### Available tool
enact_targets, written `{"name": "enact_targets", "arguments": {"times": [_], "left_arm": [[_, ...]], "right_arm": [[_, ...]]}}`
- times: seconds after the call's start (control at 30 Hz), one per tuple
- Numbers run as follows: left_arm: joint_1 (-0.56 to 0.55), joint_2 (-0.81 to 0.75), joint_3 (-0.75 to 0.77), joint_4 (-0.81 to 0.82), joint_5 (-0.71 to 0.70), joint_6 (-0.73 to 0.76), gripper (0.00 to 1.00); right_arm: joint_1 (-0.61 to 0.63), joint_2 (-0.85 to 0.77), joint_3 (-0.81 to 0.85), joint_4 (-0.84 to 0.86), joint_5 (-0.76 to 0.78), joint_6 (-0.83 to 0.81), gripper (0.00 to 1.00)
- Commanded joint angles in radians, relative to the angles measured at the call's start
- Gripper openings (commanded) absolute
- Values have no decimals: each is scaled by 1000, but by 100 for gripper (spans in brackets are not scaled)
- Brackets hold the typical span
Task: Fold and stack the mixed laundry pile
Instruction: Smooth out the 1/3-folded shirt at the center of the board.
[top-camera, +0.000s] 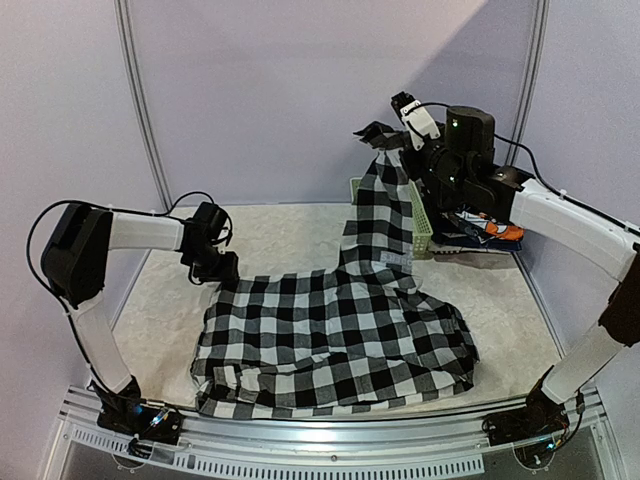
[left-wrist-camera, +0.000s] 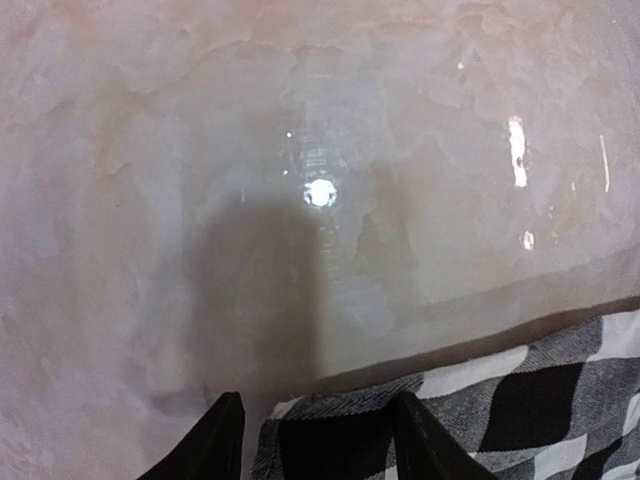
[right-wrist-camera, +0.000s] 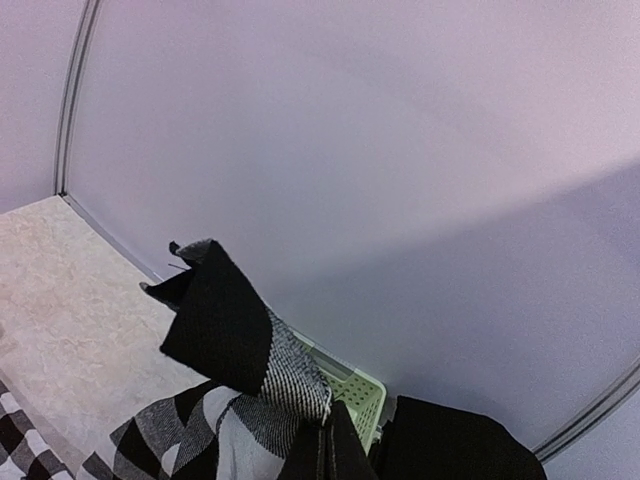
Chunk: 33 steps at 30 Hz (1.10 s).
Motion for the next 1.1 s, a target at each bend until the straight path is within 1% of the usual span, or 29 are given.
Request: {"name": "enact_targets", "arguments": {"times": [0.0, 0.07, 0.17, 0.3, 0.33, 0.37, 0.4, 0.43, 0.5, 0.57, 0.8, 0.9, 1.07], "left_arm": [[13, 37, 36, 22, 29, 2, 50], [14, 43, 37, 22, 29, 0, 48], [15, 47, 34, 14, -12, -6, 48], [15, 70, 41, 31, 4, 0, 44], [16, 74, 46, 31, 10, -2, 45], [16, 76, 48, 35, 13, -3, 49], [16, 70, 41, 45, 16, -6, 58], [16, 58, 33, 58, 17, -8, 62], [16, 42, 28, 74, 10, -10, 64], [20, 42, 45, 62, -14, -17, 62], [25, 78, 98, 36, 7, -21, 44], [24, 82, 90, 37, 20, -31, 41], [23, 84, 72, 19, 29, -46, 41]], "right_arm": [[-1, -46, 50, -2, -38, -12, 0], [-2, -37, 59, -4, -29, -20, 0], [-2, -15, 64, -7, -7, -31, 0], [-1, 4, 49, 1, -10, -28, 0], [-1, 5, 44, 4, -14, -27, 0], [-2, 9, 42, 3, -16, -22, 0], [-1, 11, 40, 1, -17, -19, 0], [-1, 15, 37, -2, -16, -16, 0], [-1, 19, 29, -4, -13, -10, 0], [-2, 17, 21, -8, -12, -3, 0], [-1, -9, -12, -7, -19, 28, 0], [-2, -13, -20, -9, -18, 33, 0], [-2, -13, -22, -12, -14, 36, 0]]}}
